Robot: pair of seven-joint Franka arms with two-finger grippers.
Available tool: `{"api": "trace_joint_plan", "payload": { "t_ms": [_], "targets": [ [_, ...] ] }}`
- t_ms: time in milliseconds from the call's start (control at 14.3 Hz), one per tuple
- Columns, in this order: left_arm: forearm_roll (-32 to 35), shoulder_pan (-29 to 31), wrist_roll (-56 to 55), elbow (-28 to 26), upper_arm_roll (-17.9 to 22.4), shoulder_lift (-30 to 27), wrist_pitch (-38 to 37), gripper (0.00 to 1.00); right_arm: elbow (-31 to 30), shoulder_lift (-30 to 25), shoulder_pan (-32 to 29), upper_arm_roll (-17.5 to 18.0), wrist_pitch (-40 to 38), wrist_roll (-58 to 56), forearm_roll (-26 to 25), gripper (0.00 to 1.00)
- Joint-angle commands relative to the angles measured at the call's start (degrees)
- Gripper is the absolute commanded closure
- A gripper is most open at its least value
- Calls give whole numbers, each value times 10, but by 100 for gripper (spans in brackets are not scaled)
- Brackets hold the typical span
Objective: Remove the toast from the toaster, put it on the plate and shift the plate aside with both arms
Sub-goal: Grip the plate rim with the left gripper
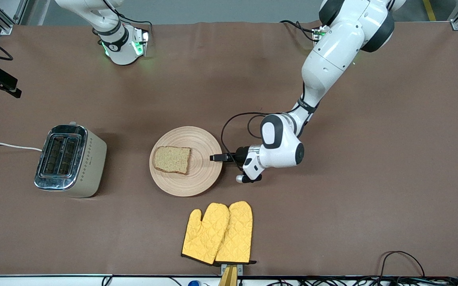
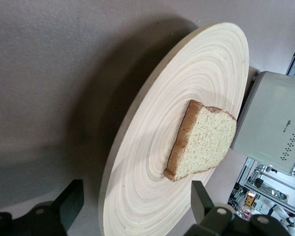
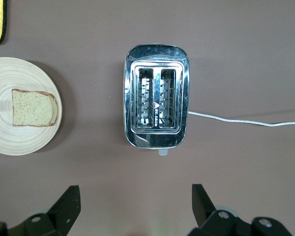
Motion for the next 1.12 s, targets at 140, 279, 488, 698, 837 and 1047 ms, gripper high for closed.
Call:
{"api": "trace_joint_plan", "payload": {
  "t_ms": [140, 279, 488, 698, 837, 1047],
  "targets": [
    [-9, -12, 14, 21, 4, 14, 12, 48, -9, -6, 1, 1, -1, 8, -10, 0],
    [-9, -13, 22, 20, 4, 15, 15, 70, -8, -6, 1, 1, -1, 8, -10, 0],
    [-9, -16, 57, 17, 4, 19, 38, 87, -9, -6, 1, 1, -1, 9, -10, 0],
    [-10, -16, 64, 17, 4, 22, 41, 100, -9, -7, 2, 2, -2, 10, -10, 0],
    [-7, -13, 65, 17, 4, 16, 40, 100, -9, -7, 2, 2, -2, 11, -10, 0],
    [-3, -3, 56, 17, 5, -21, 37, 100, -9, -7, 2, 2, -3, 11, -9, 0]
  ]
}}
